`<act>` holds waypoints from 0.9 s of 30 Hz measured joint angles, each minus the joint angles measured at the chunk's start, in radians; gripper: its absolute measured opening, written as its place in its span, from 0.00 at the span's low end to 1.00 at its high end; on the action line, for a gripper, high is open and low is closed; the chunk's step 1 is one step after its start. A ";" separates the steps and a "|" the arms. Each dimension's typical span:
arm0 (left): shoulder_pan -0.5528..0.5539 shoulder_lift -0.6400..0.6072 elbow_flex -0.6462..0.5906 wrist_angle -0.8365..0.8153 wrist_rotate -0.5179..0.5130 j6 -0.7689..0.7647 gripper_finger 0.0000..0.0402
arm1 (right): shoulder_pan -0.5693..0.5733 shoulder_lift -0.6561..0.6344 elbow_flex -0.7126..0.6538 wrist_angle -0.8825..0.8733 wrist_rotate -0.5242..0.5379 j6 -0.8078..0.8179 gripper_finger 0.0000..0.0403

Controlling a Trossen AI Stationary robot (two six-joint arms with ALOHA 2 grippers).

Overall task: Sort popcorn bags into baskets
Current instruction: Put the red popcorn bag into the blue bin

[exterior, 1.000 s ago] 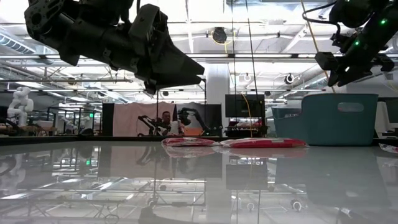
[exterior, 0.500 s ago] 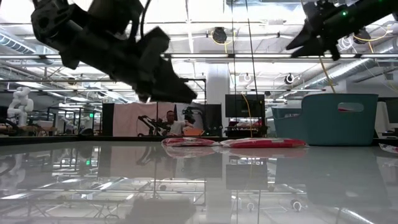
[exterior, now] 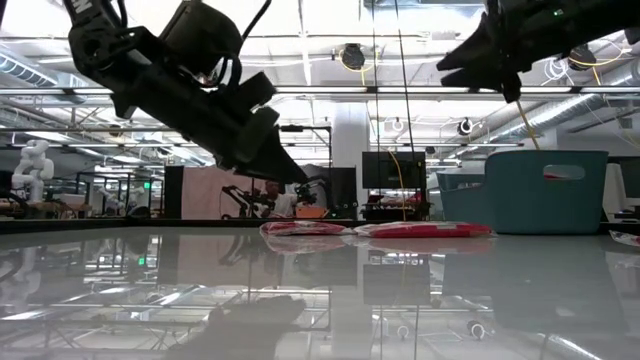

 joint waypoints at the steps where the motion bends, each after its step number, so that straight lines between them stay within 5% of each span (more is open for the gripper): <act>1: 0.005 0.000 0.000 -0.006 -0.001 0.008 0.59 | 0.022 0.022 0.000 0.019 0.013 -0.015 0.38; 8: -0.026 0.000 0.032 -0.008 -0.002 0.090 0.71 | 0.130 0.175 0.000 0.111 0.058 -0.055 0.38; 15: -0.027 0.000 0.176 -0.259 -0.073 0.164 0.63 | 0.198 0.249 0.000 0.236 0.051 -0.167 0.38; 21: 0.057 0.024 0.178 -0.376 -0.069 0.174 0.60 | 0.213 0.287 0.000 0.242 0.051 -0.164 0.38; 27: 0.056 0.109 0.175 -0.322 -0.084 0.293 0.72 | 0.227 0.349 0.000 0.256 0.047 -0.136 0.38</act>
